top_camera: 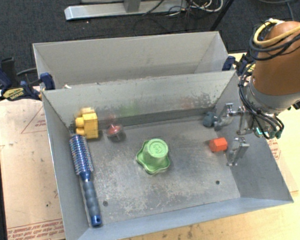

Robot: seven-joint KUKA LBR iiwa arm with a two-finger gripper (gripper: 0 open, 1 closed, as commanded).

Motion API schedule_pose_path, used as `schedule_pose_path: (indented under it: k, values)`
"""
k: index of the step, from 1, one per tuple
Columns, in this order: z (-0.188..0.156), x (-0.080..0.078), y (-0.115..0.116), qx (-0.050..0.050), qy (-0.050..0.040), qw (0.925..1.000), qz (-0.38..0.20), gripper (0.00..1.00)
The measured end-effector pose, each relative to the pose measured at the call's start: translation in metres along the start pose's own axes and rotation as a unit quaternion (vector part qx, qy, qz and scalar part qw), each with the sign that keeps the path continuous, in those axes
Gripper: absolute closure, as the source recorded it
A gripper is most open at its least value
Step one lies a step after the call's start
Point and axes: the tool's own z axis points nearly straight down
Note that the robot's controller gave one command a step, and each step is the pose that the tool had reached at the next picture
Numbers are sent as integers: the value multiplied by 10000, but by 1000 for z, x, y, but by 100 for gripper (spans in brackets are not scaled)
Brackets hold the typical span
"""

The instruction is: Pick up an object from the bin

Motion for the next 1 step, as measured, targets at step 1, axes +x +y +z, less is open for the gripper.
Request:
schedule_pose_path:
  k: [1]
  values:
    - [111, -18, 12, -5, -9, 9922, 1248, 0]
